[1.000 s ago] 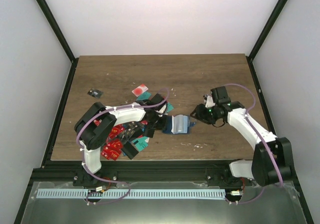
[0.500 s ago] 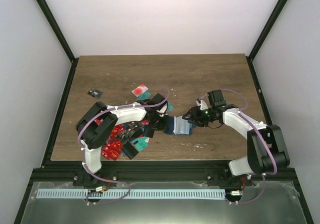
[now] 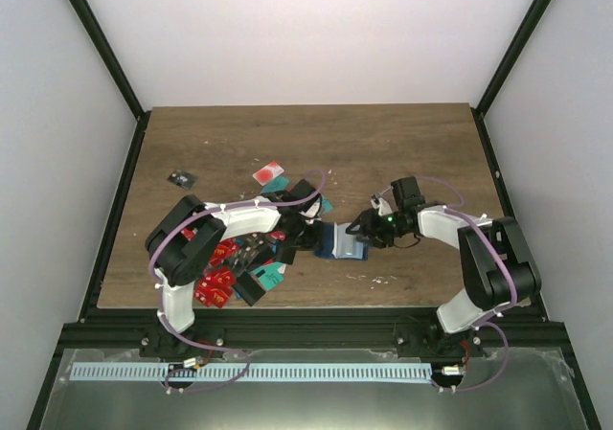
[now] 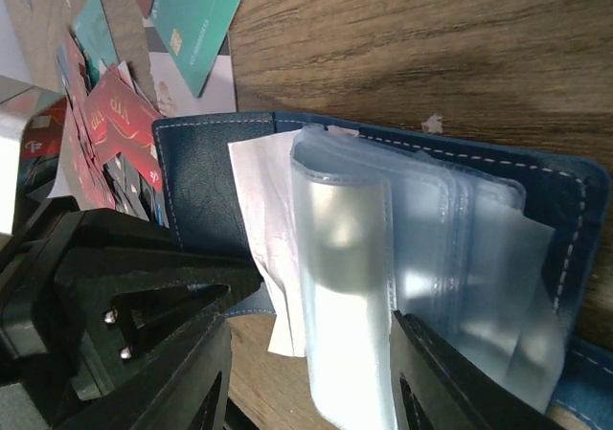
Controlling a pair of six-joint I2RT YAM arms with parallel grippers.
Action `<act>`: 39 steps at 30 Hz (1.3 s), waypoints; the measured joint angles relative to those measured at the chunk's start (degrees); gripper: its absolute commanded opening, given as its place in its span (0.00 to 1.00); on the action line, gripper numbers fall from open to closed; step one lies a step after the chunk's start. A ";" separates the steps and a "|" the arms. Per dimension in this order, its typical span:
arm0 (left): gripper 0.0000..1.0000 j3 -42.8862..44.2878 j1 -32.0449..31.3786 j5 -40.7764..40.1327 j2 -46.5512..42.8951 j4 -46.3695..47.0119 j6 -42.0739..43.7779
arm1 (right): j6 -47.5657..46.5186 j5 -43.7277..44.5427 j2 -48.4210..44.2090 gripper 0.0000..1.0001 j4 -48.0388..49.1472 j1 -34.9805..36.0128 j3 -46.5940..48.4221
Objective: Put the credit cards into the card holder
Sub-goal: Open the card holder at the center of the board.
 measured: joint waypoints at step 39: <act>0.51 -3.63 1.49 8.24 -3.15 1.70 2.08 | 6.38 -17.68 16.76 0.48 20.24 5.03 0.31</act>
